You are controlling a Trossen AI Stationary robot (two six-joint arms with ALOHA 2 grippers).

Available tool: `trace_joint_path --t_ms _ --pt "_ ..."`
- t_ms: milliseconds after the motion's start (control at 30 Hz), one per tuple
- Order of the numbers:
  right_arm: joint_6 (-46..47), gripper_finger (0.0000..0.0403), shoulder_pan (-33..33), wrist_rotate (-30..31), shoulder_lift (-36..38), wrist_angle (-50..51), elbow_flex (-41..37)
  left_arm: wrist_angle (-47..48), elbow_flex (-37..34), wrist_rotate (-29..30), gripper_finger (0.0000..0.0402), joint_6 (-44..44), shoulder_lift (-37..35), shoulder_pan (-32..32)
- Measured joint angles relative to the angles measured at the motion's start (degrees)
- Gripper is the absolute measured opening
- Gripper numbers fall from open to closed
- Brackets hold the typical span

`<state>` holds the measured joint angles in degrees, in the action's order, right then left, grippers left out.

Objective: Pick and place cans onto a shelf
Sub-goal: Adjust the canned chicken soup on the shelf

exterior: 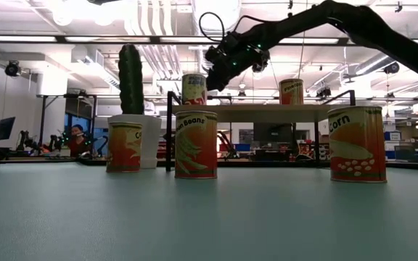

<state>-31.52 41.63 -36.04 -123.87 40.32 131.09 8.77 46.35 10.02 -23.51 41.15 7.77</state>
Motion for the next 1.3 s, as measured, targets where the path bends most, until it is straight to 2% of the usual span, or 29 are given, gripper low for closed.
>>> trace_joint_path --t_ms 1300 --pt "-0.96 0.0009 -0.79 0.01 0.55 6.49 0.66 0.24 0.0 -0.02 0.0 0.01 0.0 0.0"
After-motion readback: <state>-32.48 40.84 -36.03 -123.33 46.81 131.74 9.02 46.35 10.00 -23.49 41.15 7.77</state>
